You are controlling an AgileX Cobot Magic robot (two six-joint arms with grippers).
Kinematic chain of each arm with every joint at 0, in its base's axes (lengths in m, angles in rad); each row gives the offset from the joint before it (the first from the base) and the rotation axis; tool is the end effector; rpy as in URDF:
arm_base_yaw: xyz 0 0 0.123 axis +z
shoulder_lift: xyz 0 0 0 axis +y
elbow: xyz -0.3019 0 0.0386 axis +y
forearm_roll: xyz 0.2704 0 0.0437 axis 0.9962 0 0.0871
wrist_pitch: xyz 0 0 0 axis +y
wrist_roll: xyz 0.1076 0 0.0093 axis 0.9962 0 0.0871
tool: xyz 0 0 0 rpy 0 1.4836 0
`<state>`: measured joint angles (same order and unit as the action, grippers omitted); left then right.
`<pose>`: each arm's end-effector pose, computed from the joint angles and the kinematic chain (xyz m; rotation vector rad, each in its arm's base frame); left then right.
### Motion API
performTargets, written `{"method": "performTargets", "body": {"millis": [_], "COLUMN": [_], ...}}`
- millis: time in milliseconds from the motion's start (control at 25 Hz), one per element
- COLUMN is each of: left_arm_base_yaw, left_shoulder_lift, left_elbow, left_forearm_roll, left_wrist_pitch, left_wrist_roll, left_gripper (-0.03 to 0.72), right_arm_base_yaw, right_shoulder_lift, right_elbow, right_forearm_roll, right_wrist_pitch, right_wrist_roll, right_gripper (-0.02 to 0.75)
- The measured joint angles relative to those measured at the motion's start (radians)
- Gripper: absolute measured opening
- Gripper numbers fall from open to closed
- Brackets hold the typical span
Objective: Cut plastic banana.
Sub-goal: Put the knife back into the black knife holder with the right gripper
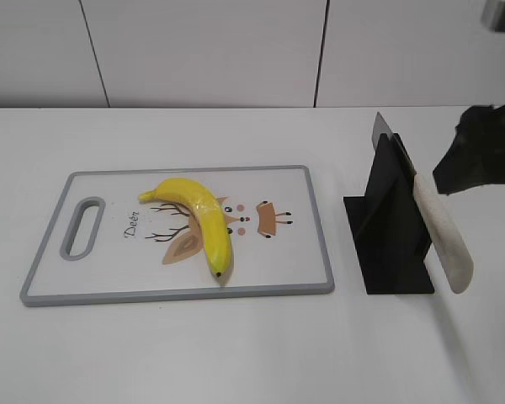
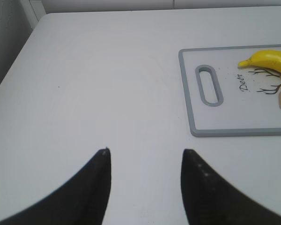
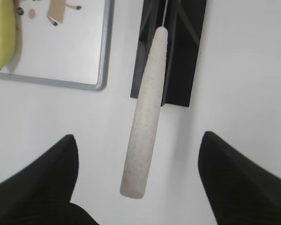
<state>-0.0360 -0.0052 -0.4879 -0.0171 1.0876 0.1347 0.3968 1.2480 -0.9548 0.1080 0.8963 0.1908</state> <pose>0.0097 -0.0020 0.2740 0.1782 2.0706 0.0397 0.2373 0.1093 0.2893 -0.2143 2.6961 0.3170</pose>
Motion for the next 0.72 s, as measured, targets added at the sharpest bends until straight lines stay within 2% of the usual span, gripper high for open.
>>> {"method": "performTargets", "body": {"millis": [240, 440, 720], "left_arm_base_yaw": [0.0, 0.0, 0.0], "left_shoulder_lift": [0.0, 0.0, 0.0], "left_elbow": [0.0, 0.0, 0.0], "left_forearm_roll": [0.0, 0.0, 0.0], "left_wrist_pitch": [0.0, 0.0, 0.0], "left_wrist_roll": [0.0, 0.0, 0.0], "left_gripper": [0.452, 0.452, 0.452], "right_arm_base_yaw": [0.0, 0.0, 0.0], "right_shoulder_lift": [-0.243, -0.457, -0.761], "right_elbow": [0.062, 0.215, 0.388], "right_forearm_roll": [0.0, -0.001, -0.002], "right_wrist_pitch": [-0.001, 0.0, 0.032], "right_wrist_roll": [-0.139, -0.227, -0.249], "right_gripper": [0.598, 0.59, 0.589]}}
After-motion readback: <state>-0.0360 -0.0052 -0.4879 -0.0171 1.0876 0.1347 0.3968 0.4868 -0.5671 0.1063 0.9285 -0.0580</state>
